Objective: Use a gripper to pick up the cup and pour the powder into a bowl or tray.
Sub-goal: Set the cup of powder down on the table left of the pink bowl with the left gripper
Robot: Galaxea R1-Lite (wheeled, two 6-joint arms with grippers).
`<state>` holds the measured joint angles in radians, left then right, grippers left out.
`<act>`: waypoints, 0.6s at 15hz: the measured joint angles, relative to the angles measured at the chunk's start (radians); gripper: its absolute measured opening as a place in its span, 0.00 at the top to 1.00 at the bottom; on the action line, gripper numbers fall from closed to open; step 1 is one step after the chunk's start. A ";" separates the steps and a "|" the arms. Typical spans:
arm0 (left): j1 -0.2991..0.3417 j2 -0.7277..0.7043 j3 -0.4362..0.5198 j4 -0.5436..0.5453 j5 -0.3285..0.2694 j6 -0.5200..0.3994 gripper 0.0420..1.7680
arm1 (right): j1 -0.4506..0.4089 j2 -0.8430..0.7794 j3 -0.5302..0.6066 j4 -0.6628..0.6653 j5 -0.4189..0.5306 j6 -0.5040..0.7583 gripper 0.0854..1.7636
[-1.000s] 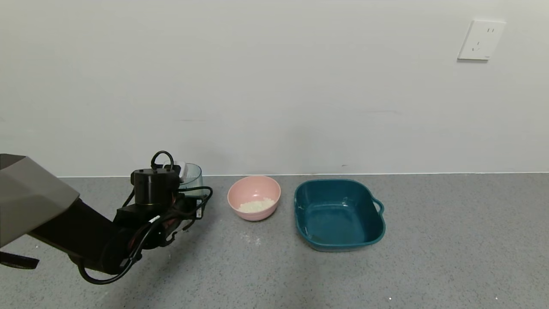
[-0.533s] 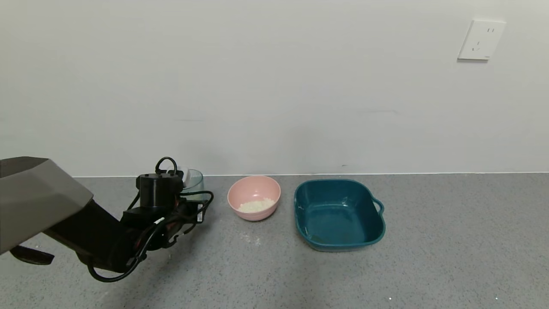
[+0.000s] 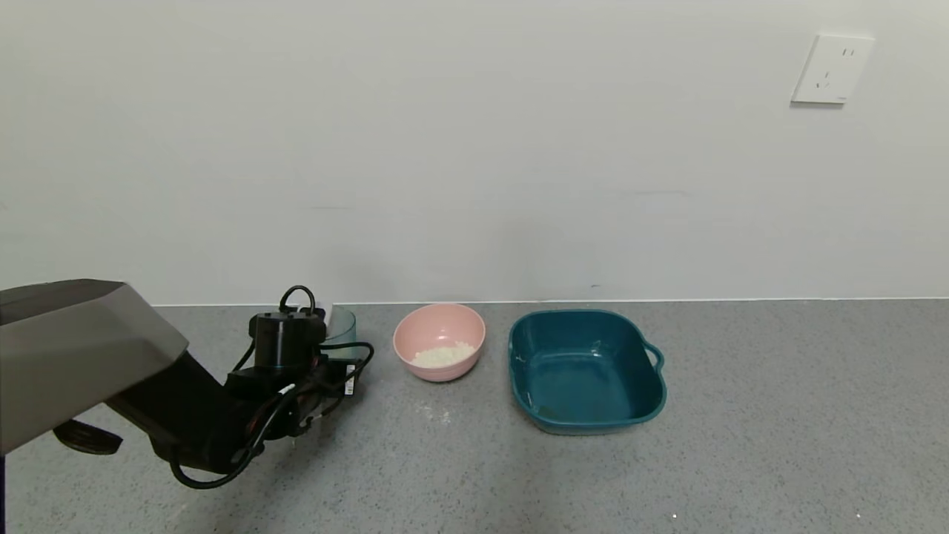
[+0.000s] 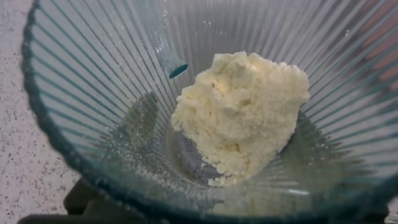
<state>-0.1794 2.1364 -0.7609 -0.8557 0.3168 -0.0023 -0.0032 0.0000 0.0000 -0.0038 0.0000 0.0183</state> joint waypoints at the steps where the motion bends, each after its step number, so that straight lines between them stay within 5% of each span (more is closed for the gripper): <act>1: 0.000 0.005 -0.001 0.000 0.000 0.000 0.29 | 0.000 0.000 0.000 0.000 0.000 0.000 0.03; 9: 0.002 0.024 -0.005 -0.001 0.001 0.000 0.29 | 0.000 0.000 0.000 0.000 0.000 0.000 0.03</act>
<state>-0.1774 2.1609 -0.7657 -0.8566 0.3179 -0.0028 -0.0032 0.0000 0.0000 -0.0043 0.0000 0.0181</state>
